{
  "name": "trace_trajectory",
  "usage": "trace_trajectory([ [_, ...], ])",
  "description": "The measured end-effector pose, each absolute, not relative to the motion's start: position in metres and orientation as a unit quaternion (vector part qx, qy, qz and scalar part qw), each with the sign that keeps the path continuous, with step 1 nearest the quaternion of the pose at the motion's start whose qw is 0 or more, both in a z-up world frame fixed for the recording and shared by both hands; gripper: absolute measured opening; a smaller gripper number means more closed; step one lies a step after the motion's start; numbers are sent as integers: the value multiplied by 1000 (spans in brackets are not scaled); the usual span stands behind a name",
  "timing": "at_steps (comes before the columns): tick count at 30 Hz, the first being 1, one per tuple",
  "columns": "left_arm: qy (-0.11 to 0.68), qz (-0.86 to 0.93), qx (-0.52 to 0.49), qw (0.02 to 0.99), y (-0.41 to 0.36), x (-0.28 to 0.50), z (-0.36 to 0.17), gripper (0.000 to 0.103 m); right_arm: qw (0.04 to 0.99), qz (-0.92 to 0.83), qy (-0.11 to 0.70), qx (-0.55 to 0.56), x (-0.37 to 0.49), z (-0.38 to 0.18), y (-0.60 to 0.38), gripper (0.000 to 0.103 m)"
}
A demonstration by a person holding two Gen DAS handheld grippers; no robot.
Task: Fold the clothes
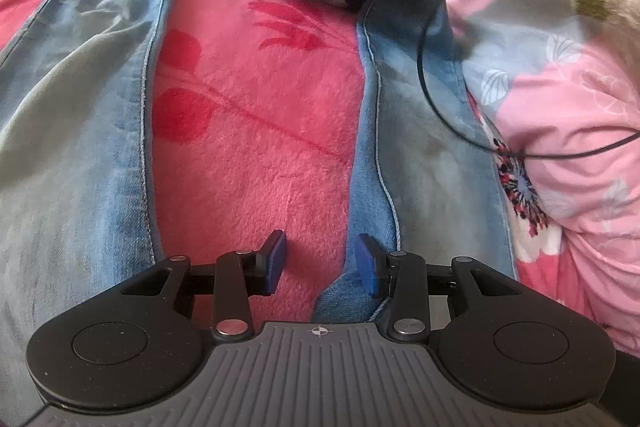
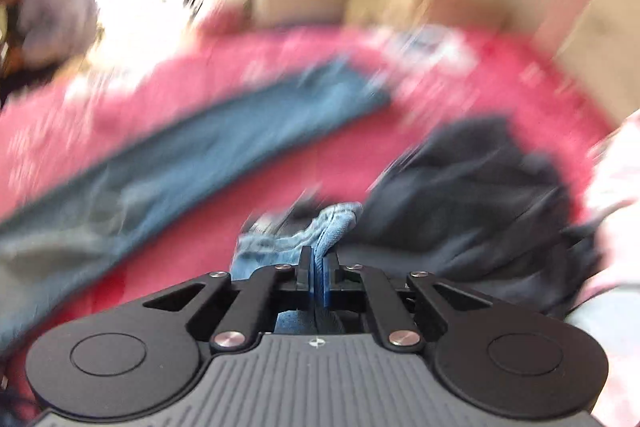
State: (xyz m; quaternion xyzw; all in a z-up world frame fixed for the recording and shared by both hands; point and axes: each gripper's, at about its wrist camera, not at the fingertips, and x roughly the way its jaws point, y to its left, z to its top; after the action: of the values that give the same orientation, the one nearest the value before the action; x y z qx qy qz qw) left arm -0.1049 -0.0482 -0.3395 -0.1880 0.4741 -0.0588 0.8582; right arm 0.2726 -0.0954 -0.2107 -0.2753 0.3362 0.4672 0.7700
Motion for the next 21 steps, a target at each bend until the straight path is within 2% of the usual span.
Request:
trace_trajectory([
  [4,479,-54,-200,853,-46,-106,-339,38,846,401,263,-234,312,-164,-129,4],
  [8,485,-51,-217,845,-42,-104,-339,38,891,357,231,-160,341,-130,-171,4],
  [12,483,-62,-252,836,-35,-100,-341,38,895,385,215,-73,332,-96,-216,4],
  [16,476,-75,-271,833,-33,-89,-341,39,885,419,197,-45,313,-69,-238,4],
  [18,467,-82,-263,840,-36,-81,-339,46,880,434,188,-34,307,-58,-243,4],
  [21,454,-100,-261,846,-41,-66,-336,50,875,451,175,-20,298,-43,-248,4],
])
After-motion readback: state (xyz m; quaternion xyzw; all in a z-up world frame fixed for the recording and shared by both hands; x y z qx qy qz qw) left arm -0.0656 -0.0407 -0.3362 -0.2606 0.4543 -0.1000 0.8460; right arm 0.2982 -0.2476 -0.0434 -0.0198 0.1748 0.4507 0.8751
